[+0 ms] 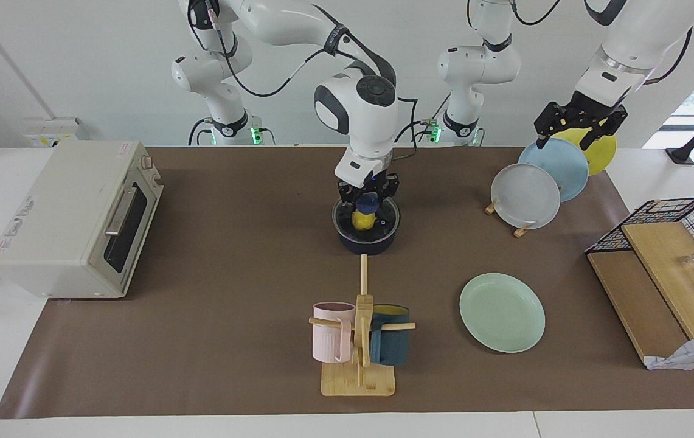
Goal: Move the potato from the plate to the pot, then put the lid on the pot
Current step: 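Carry the glass lid with the right gripper over the saucepan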
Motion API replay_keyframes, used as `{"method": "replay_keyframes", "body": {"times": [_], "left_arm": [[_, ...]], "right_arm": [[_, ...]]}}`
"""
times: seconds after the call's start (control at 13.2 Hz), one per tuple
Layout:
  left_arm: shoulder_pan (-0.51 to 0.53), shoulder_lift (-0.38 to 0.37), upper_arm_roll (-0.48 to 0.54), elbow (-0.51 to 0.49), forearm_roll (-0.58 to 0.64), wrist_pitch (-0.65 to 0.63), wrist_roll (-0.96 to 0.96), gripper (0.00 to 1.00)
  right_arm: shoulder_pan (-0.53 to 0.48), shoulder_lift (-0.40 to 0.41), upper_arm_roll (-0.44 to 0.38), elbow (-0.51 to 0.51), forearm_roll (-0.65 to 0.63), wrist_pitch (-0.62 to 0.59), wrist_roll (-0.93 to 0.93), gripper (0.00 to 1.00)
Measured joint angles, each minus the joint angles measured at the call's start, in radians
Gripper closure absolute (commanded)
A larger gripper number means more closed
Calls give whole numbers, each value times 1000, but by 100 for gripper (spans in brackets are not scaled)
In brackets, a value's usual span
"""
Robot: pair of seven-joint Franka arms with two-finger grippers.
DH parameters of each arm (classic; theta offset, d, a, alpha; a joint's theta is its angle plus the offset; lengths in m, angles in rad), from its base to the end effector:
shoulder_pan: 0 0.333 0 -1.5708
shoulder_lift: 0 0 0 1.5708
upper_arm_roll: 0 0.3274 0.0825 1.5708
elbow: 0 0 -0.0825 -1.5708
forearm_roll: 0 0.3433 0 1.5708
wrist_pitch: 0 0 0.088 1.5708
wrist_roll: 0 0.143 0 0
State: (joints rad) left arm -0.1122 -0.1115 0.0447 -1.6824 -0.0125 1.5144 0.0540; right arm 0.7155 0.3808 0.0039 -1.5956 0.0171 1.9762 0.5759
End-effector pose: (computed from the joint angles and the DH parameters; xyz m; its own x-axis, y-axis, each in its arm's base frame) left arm 0.4676 -0.0322 0.6022 0.9909 -0.1223 -0.0555 -0.1214 -0.9924 0.0205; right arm 0.4762 0.4190 0.4036 0.9906 0.1361 -0.0096 0.1360 -0.9906 -0.0143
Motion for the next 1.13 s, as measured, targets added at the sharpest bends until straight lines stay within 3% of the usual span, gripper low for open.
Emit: {"method": "replay_keyframes", "body": {"times": [1.13], "left_arm": [[0,50,-43,51,0,-13,21,0]], "right_arm": [[33,1,-3,-2,-42,-39,25,100]]}}
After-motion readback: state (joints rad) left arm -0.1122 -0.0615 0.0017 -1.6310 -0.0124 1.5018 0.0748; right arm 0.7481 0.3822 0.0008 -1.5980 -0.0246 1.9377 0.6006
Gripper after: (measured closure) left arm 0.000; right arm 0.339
